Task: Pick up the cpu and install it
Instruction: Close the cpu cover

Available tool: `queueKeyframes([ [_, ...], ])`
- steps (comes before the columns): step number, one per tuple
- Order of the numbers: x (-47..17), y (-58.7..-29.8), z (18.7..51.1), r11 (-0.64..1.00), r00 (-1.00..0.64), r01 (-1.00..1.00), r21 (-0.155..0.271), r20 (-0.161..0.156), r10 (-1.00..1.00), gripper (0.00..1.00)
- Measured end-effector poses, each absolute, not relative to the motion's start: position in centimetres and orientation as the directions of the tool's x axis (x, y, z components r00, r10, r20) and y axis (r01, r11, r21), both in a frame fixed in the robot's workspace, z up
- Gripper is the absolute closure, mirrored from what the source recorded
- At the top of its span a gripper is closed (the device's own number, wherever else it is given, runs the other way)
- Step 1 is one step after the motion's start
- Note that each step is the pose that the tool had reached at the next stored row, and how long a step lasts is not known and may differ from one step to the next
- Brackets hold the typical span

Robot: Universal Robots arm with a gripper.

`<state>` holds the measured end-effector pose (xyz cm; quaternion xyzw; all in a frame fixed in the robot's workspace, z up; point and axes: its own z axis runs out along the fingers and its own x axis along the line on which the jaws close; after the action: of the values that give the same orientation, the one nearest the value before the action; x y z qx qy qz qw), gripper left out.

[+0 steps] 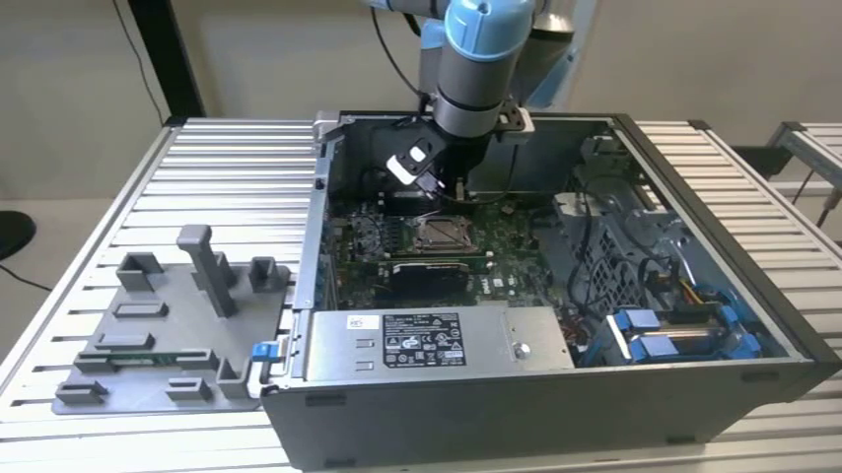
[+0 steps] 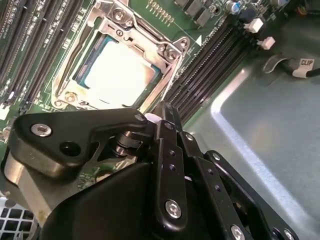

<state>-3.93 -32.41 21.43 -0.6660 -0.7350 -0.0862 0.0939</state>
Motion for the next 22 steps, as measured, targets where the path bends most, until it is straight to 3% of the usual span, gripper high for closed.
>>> queueKeyframes([
  [22,-3.5,-32.4,19.9,0.098,-0.095,0.995,-0.003,0.227,0.969,1.0],
])
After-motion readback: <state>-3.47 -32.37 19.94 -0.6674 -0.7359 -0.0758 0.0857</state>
